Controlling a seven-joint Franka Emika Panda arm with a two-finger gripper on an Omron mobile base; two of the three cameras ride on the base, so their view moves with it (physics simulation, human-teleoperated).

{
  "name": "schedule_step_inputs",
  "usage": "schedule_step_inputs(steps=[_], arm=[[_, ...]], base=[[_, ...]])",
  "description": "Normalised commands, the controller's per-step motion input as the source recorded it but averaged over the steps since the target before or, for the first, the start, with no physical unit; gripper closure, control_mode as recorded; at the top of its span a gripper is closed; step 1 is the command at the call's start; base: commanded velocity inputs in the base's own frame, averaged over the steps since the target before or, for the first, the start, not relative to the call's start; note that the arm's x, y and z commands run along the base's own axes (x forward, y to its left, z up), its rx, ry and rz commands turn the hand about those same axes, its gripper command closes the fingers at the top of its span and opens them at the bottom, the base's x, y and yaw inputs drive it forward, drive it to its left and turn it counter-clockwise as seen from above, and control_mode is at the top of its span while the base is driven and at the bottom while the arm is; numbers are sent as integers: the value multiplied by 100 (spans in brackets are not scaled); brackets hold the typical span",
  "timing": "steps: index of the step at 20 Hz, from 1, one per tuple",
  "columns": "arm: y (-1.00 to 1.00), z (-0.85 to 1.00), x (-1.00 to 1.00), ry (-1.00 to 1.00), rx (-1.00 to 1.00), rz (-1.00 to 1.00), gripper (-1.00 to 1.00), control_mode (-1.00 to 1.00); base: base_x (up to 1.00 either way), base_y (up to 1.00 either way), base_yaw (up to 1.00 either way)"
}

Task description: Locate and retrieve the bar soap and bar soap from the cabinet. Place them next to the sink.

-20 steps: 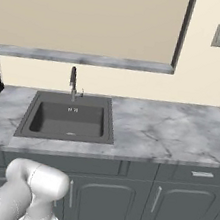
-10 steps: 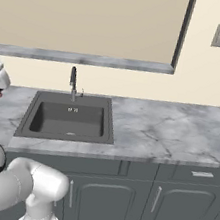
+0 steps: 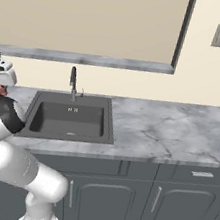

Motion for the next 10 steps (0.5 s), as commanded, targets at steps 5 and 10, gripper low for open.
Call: schedule_step_inputs(steps=[5,10], arm=[[18,-36,41,-5,-3,0,100,-100],[8,-42,61,8,-8,0,100,-100]], base=[[0,0,0],[0,0,0]])
